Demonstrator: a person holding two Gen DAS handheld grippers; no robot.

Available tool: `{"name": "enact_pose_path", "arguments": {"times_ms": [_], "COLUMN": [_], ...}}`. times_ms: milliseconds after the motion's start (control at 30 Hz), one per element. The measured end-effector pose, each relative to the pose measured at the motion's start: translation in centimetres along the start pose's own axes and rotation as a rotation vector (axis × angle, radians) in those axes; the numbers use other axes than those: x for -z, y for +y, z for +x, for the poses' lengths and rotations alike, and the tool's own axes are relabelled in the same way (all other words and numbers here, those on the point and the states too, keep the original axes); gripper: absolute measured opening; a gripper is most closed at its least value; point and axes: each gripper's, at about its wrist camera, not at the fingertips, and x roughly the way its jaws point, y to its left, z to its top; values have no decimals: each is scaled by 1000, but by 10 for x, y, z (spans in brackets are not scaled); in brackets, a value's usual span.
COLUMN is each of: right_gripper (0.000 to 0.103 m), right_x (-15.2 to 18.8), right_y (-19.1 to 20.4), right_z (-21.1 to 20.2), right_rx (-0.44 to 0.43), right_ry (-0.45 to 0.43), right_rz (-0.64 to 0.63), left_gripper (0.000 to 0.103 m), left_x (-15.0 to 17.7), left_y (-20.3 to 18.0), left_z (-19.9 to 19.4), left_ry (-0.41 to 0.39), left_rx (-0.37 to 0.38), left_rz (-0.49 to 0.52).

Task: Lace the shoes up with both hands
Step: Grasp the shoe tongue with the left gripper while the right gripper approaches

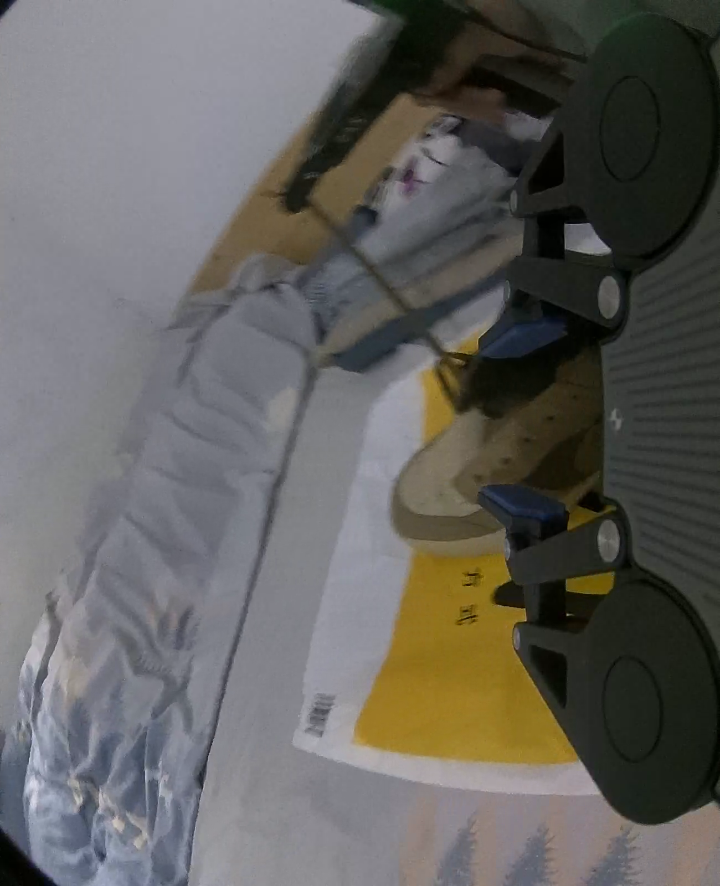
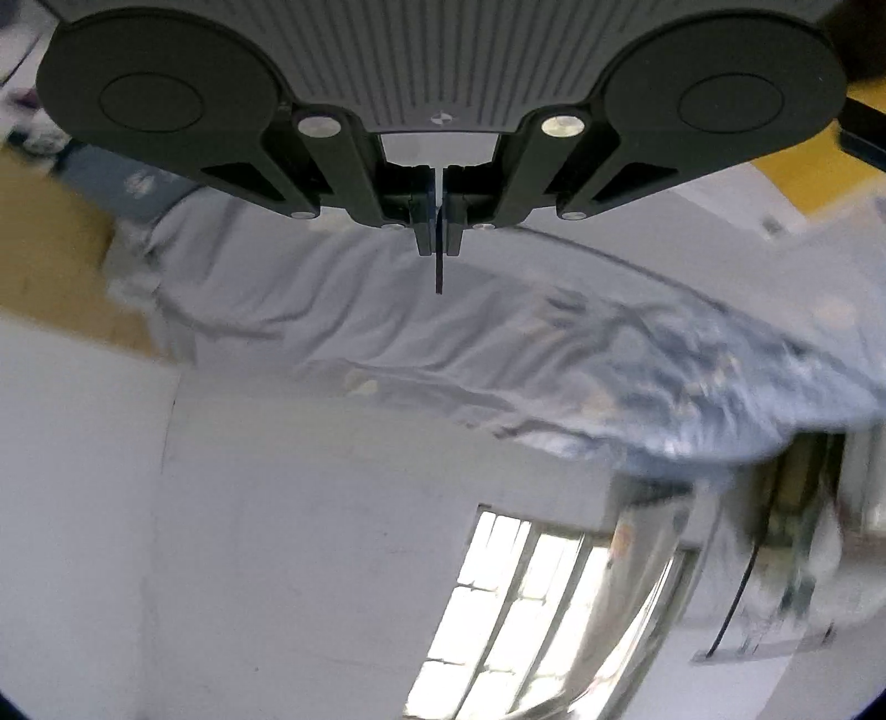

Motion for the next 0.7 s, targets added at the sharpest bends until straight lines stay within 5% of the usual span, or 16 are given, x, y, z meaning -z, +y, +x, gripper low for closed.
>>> {"name": "enact_pose_path", "arguments": {"times_ms": [367, 700], "right_gripper": [0, 0], "right_x": [13, 48], "right_y": [115, 155], "right_z": [7, 17], "right_rx": [-451, -654], "right_ry": [73, 201], "right_rz": [-673, -887], "left_gripper": [50, 45], "left_x": [-1, -3], "left_y": [10, 25], "left_z": [21, 20], "left_ry": [70, 70], "left_rx": [-21, 4], "left_rz": [-23, -100]}}
